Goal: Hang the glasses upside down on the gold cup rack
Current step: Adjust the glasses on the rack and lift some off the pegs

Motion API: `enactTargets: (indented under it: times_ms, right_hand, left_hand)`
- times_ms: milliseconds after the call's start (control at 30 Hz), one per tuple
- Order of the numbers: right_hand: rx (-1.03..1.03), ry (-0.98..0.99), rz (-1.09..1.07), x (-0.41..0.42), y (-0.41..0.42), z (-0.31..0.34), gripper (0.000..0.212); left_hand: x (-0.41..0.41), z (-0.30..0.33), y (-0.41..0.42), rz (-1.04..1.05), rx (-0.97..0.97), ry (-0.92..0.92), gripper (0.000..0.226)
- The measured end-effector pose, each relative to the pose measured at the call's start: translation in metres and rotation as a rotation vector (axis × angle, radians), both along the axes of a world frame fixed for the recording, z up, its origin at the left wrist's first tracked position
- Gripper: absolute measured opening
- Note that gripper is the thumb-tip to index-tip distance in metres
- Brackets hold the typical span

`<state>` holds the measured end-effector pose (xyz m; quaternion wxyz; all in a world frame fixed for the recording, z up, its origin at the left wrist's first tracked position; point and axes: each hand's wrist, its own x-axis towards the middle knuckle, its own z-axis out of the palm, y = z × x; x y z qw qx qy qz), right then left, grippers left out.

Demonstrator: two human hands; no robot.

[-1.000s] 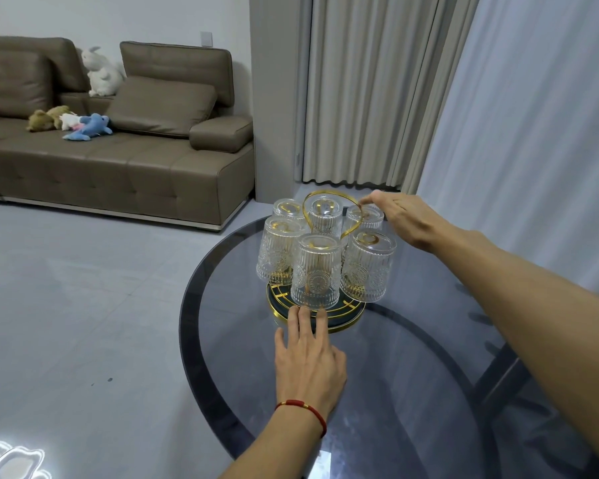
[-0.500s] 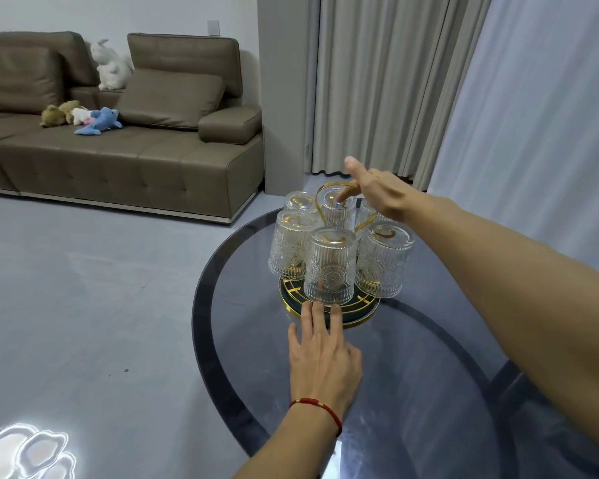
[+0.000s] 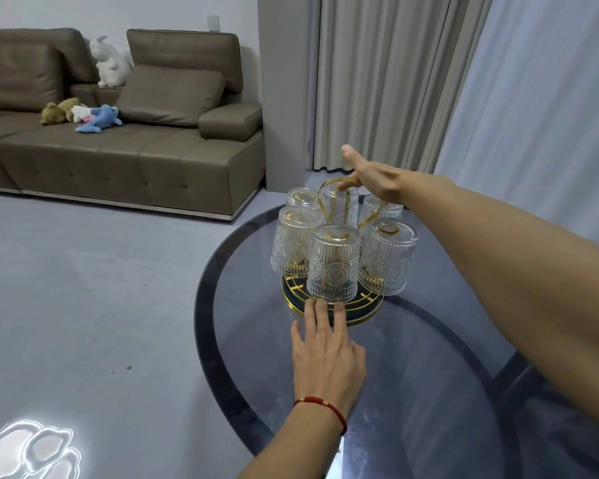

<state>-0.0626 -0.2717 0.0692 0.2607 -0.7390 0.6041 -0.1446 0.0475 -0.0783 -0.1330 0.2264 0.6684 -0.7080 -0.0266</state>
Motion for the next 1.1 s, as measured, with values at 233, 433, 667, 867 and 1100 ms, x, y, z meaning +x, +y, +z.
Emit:
enactTargets:
  times_ms: [233,433,667,867,1100]
  right_hand:
    - [-0.006,0.023,0.018,0.001,-0.001,0.000,0.111]
    - [-0.029,0.029,0.003,-0.001,-0.002,-0.002,0.117]
    - [-0.093,0.047,0.051,0.000,0.000,0.001,0.113]
    - [-0.310,-0.121,0.115,0.008,0.008,0.009,0.089]
    - [-0.094,0.047,0.169,0.044,0.014,0.015,0.088]
  left_hand:
    - [0.000,-0.001,0.000,0.001,0.000,-0.009,0.060]
    - [0.001,-0.001,-0.001,0.002,0.017,-0.036,0.061]
    - [0.001,-0.002,0.000,-0.007,0.028,-0.019,0.062]
    - [0.001,-0.004,-0.001,-0.009,0.030,-0.014,0.062]
    - [0.000,-0.002,0.000,-0.004,0.019,0.030,0.063]
